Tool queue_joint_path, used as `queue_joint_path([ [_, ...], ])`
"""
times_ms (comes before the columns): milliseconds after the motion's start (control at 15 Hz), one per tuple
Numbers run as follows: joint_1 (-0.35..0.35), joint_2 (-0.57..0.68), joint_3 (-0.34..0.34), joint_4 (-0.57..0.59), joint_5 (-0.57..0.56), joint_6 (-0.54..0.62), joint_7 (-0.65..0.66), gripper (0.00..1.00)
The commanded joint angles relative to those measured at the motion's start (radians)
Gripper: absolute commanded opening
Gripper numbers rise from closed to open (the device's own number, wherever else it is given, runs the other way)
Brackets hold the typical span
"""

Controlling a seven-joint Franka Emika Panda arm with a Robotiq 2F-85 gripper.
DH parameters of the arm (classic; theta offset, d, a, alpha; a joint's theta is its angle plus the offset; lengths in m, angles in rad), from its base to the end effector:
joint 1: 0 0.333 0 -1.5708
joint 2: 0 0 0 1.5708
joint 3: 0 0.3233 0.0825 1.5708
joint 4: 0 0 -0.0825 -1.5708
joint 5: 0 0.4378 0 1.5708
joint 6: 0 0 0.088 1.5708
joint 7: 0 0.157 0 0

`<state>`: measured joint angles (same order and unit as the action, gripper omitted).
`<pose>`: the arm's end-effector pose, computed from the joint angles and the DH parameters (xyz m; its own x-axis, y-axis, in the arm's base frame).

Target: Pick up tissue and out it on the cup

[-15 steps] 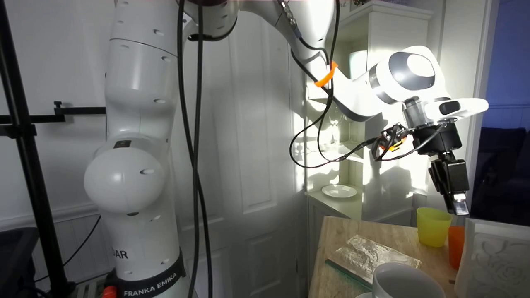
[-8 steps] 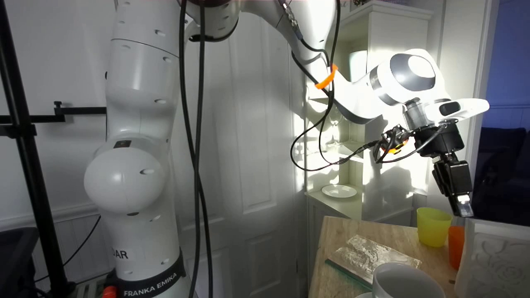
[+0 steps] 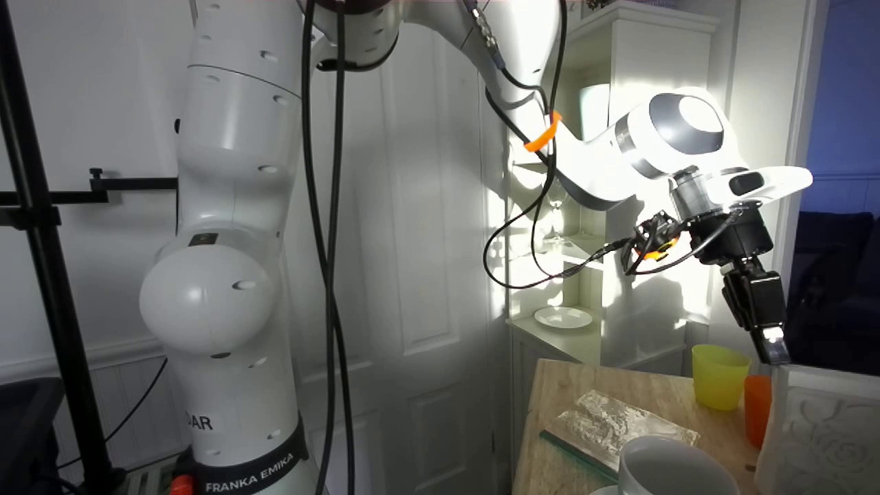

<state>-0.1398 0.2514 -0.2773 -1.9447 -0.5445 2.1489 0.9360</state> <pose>0.5796 -0.3012 0.2941 0.5410 -0.7800 0.3145 -0.8242 -0.4175 0.3825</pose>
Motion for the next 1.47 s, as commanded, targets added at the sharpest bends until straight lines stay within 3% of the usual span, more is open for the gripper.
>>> queue_joint_path([
  [0,0.007,0.015,-0.008,0.024,-0.026,-0.005,0.029,0.18],
  [267,0.007,0.016,-0.009,0.028,-0.027,-0.002,0.032,0.07],
  [333,0.007,0.017,-0.009,0.029,-0.028,-0.002,0.032,0.0],
  [600,0.007,0.019,-0.01,0.033,-0.03,-0.001,0.032,0.0],
  [933,0.007,0.019,-0.013,0.033,-0.039,-0.011,0.03,0.09],
  [1200,0.008,0.008,-0.016,0.032,-0.059,-0.016,0.029,0.24],
  [1400,0.007,0.006,-0.017,0.032,-0.075,-0.018,0.027,0.22],
])
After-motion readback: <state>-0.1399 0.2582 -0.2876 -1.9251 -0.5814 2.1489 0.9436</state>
